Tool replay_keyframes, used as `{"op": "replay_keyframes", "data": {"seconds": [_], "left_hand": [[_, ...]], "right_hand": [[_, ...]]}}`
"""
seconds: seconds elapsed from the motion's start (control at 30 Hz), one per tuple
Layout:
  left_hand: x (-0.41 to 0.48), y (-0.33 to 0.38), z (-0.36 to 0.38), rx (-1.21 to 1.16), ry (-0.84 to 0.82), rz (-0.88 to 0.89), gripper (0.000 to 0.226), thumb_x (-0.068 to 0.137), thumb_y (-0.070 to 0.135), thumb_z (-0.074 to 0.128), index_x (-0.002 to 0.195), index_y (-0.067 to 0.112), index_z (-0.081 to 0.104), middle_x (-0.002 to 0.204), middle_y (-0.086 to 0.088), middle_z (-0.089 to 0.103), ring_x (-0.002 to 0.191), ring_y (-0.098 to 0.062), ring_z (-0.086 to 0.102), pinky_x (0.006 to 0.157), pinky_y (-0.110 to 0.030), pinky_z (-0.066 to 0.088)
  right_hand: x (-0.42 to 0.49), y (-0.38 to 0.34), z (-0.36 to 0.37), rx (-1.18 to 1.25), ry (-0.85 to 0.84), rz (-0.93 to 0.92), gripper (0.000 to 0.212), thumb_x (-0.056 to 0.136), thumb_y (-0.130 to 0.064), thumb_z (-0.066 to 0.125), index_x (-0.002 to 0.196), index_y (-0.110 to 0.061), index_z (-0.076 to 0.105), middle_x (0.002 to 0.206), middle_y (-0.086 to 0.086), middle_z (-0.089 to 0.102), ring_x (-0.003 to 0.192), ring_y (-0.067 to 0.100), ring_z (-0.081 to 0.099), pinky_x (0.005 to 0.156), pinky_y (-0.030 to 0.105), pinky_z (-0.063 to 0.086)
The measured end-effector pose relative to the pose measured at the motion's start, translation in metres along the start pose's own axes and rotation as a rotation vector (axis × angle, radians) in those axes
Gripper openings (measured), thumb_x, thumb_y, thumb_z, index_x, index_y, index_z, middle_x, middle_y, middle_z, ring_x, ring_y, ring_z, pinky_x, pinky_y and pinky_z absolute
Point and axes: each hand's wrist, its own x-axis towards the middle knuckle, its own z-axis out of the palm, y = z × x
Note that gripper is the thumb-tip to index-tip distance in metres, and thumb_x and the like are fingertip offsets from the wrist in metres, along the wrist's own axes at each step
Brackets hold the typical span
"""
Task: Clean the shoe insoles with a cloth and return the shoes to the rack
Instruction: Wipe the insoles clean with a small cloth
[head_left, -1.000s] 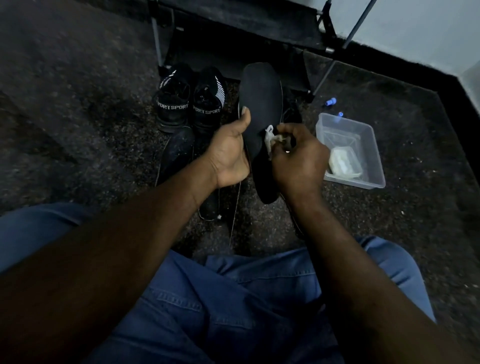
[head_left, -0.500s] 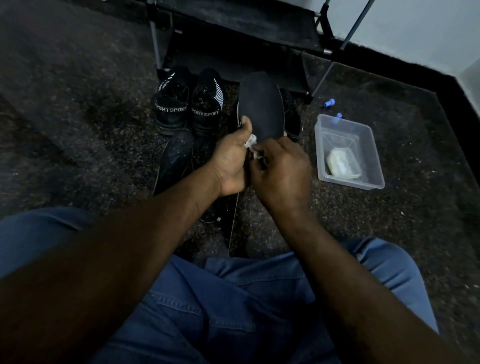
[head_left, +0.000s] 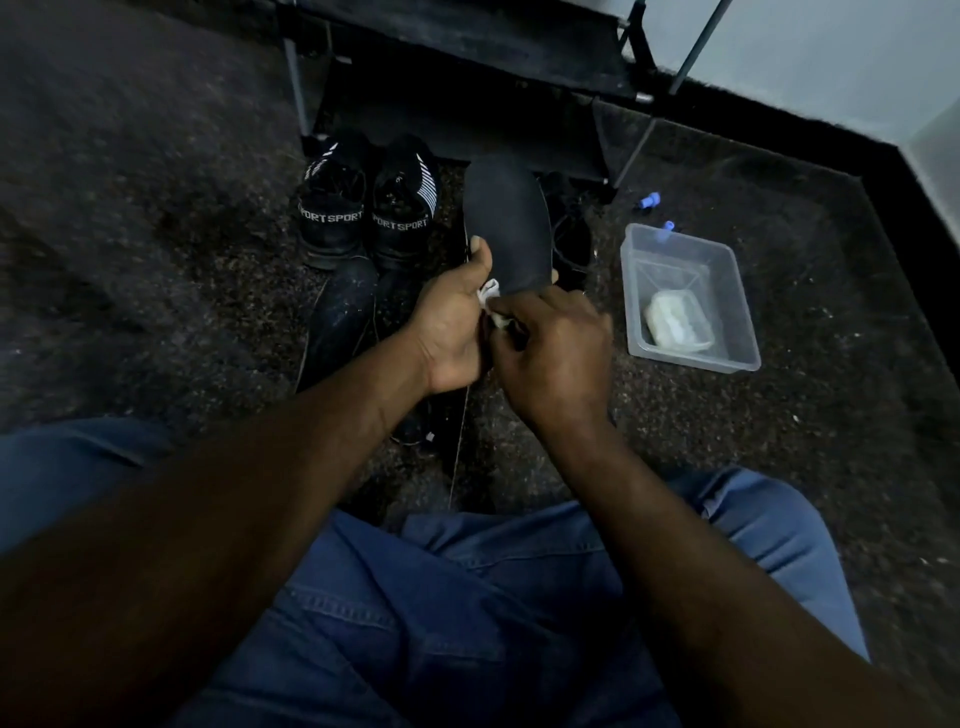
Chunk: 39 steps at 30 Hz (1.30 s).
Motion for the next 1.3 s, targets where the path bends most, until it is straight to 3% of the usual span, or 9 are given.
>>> {"op": "replay_keyframes", "data": {"seconds": [0.07,0.2,0.6,0.73,0.83,0.93,1.1,1.23,1.3], "left_hand": [[-0.001,0.000,0.002,-0.043,-0.004,0.010,0.078,0.105,0.065,0.026,0.147,0.004,0.053,0.144,-0.015,0.061,0.134,-0.028,0.058,0.111,-0.039,0.048],[-0.002,-0.001,0.008,-0.085,-0.004,0.051,0.064,0.109,0.055,0.028,0.148,0.010,0.052,0.143,-0.012,0.062,0.128,-0.025,0.062,0.108,-0.039,0.051],[0.000,-0.001,0.000,-0.030,-0.011,0.006,0.083,0.106,0.064,0.021,0.146,-0.002,0.051,0.148,-0.017,0.057,0.138,-0.028,0.054,0.114,-0.038,0.045],[-0.001,0.002,0.003,-0.105,0.002,0.039,0.066,0.110,0.054,0.027,0.137,0.002,0.060,0.133,-0.014,0.069,0.122,-0.024,0.067,0.103,-0.035,0.054],[-0.003,0.006,0.007,-0.058,0.035,0.051,0.063,0.110,0.050,0.035,0.145,0.001,0.054,0.140,-0.014,0.063,0.118,-0.025,0.065,0.098,-0.034,0.057],[-0.004,0.006,0.007,-0.008,0.046,0.031,0.061,0.108,0.049,0.040,0.145,0.003,0.055,0.138,-0.015,0.064,0.107,-0.024,0.069,0.090,-0.035,0.061],[-0.006,0.005,0.005,0.010,0.016,-0.007,0.060,0.107,0.049,0.043,0.144,0.005,0.058,0.135,-0.016,0.066,0.108,-0.027,0.070,0.088,-0.037,0.060],[-0.008,0.005,0.008,-0.003,0.011,-0.002,0.058,0.107,0.048,0.044,0.145,0.007,0.057,0.136,-0.015,0.065,0.109,-0.027,0.069,0.092,-0.038,0.060],[-0.008,0.003,0.008,-0.015,0.019,-0.001,0.058,0.108,0.048,0.041,0.147,0.008,0.055,0.141,-0.014,0.062,0.117,-0.029,0.066,0.096,-0.038,0.057]], "right_hand": [[0.006,0.010,-0.003,-0.106,0.028,0.060,0.024,0.085,-0.038,0.061,0.098,-0.025,0.076,0.093,0.002,0.072,0.089,0.032,0.064,0.075,0.043,0.045],[0.024,0.026,-0.011,-0.115,0.029,0.196,0.025,0.085,-0.036,0.061,0.104,-0.027,0.076,0.099,0.003,0.073,0.094,0.032,0.064,0.078,0.045,0.047],[-0.005,0.010,-0.004,0.022,-0.025,0.059,0.033,0.084,-0.041,0.055,0.105,-0.030,0.078,0.097,-0.003,0.073,0.094,0.028,0.064,0.079,0.045,0.047],[0.011,0.033,-0.016,-0.060,0.014,0.189,0.026,0.085,-0.036,0.063,0.105,-0.029,0.078,0.096,0.000,0.075,0.094,0.028,0.067,0.079,0.044,0.051],[0.025,0.046,-0.031,0.288,0.081,0.409,0.017,0.088,-0.029,0.072,0.103,-0.029,0.080,0.084,-0.010,0.076,0.078,0.003,0.068,0.078,0.026,0.056],[0.030,0.045,-0.036,0.432,0.188,0.487,0.012,0.088,-0.029,0.072,0.098,-0.030,0.079,0.073,-0.014,0.070,0.068,-0.002,0.062,0.073,0.029,0.056],[0.024,0.037,-0.030,0.377,0.131,0.304,0.028,0.089,-0.020,0.068,0.114,-0.025,0.077,0.081,-0.018,0.065,0.074,-0.002,0.061,0.075,0.016,0.050],[0.029,0.040,-0.015,0.090,0.027,0.104,0.036,0.088,-0.027,0.058,0.118,-0.026,0.077,0.100,0.000,0.072,0.094,0.027,0.066,0.081,0.045,0.054],[0.028,0.039,-0.008,0.021,0.013,0.100,0.041,0.085,-0.030,0.050,0.115,-0.025,0.078,0.098,0.003,0.071,0.093,0.034,0.064,0.077,0.049,0.054]]}}
